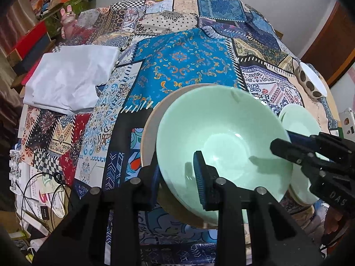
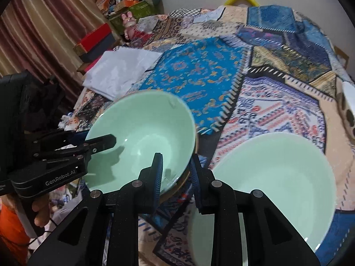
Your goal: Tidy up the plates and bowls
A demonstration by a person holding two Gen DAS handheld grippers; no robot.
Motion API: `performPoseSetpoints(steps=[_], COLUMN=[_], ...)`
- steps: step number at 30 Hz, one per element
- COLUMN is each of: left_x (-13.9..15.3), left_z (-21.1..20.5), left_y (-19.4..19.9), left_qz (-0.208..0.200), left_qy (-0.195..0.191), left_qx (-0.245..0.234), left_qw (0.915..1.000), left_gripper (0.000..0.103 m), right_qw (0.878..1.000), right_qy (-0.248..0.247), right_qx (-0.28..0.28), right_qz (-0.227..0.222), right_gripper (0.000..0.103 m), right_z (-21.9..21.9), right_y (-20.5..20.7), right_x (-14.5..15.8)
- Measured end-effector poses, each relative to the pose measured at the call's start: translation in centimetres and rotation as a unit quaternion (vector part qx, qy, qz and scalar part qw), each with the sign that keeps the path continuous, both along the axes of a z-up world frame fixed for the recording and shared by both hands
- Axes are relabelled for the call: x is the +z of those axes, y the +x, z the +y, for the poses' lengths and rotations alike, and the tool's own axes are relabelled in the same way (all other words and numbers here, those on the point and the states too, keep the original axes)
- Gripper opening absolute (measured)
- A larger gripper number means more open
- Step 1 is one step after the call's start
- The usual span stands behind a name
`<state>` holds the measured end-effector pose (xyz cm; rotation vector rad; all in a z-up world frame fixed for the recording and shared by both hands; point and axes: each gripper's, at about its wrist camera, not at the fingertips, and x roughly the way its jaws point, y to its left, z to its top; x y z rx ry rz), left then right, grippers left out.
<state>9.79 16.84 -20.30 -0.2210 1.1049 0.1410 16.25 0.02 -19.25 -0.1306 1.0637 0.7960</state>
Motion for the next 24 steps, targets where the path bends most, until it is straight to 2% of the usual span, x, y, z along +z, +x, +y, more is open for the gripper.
performPoseSetpoints(steps=[4, 12, 16, 20, 24], left_x=[0.4, 2.1, 4.0, 6.2, 8.6], left_z=[-0.2, -0.4, -0.6, -1.9, -4.0], left_y=[-0.1, -0.7, -1.2, -1.5, -1.7], left_qz=[0.000, -0.012, -0.035, -0.064, -0.098], left_qy=[0.007, 0.039, 0.051, 0.067, 0.067], left_qx=[-0.001, 0.008, 0.014, 0.009, -0.003], left_qw=[1.0000, 0.9991, 0.9980, 0.9957, 0.9929], left_gripper=[0.030, 0.031, 0.037, 0.038, 0.047], right_qw=[1.000, 0.999, 0.999, 0.997, 0.995], right_qy=[0.010, 0.021, 0.024, 0.023, 0.025], right_qx=[0.000, -0.003, -0.016, -0.032, -0.050], right_qz=[0.007, -0.032, -0.046, -0.066, -0.088], right_gripper=[0.024, 0.024, 0.024, 0.025, 0.025], right_z=[-0.6, -1.7, -3.1, -4.9, -7.3], right_y=[0.1, -0.6, -0.6, -0.5, -0.4], right_x=[0.3, 2.3, 3.3, 4.5, 6.0])
